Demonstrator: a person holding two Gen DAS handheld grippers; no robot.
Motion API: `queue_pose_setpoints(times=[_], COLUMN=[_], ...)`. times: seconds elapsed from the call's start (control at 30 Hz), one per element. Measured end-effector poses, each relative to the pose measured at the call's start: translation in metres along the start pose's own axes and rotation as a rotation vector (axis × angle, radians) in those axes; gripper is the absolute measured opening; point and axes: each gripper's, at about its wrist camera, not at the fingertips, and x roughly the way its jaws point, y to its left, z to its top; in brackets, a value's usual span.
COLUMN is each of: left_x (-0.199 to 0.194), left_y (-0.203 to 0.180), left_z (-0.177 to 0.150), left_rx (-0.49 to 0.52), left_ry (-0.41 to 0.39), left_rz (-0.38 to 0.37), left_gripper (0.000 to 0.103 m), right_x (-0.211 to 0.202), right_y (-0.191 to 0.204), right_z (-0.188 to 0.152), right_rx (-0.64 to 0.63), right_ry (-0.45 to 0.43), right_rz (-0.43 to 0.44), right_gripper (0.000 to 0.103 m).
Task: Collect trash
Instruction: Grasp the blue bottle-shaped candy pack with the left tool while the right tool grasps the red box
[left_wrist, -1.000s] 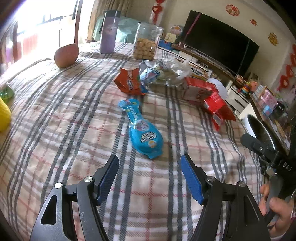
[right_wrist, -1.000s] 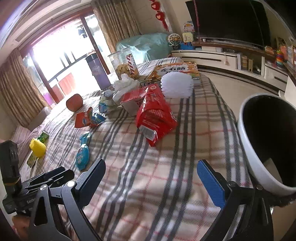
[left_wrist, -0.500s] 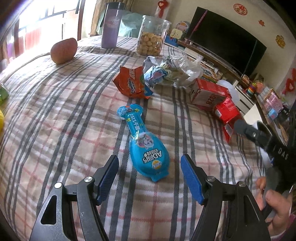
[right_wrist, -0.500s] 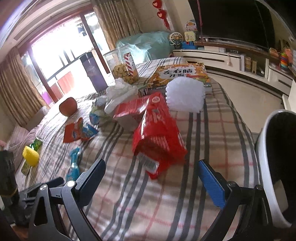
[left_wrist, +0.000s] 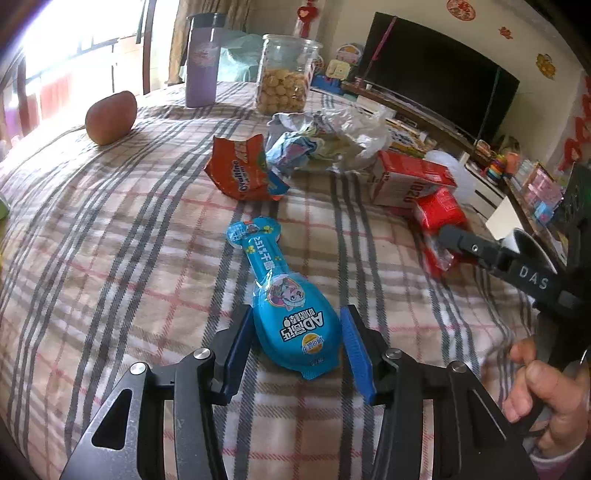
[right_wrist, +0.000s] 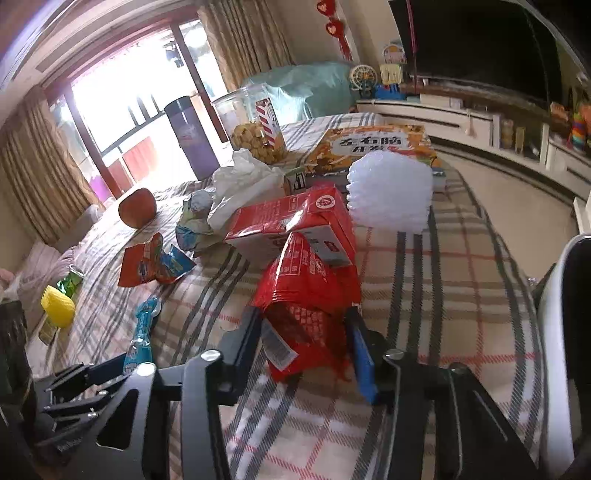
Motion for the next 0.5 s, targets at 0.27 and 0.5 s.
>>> queue_pose_setpoints(times=[0.27,0.5], left_x=[-0.01,-0.023], left_y=[-0.013,-0.032], left_z=[-0.009,-0.012], left_rx=[0.046,0.103], left_ry=[0.004,-0.014], left_rz=[-0.063,-0.097], left_gripper=[0.041,0.041], right_x=[-0.02,-0.045], right_y=[-0.005,-0.013], right_z=[-0.018,-0.029], right_rx=[0.02,0.048], right_ry=[0.006,-0.016], right_rz=[0.01,0.011], right_gripper=[0.013,0.01])
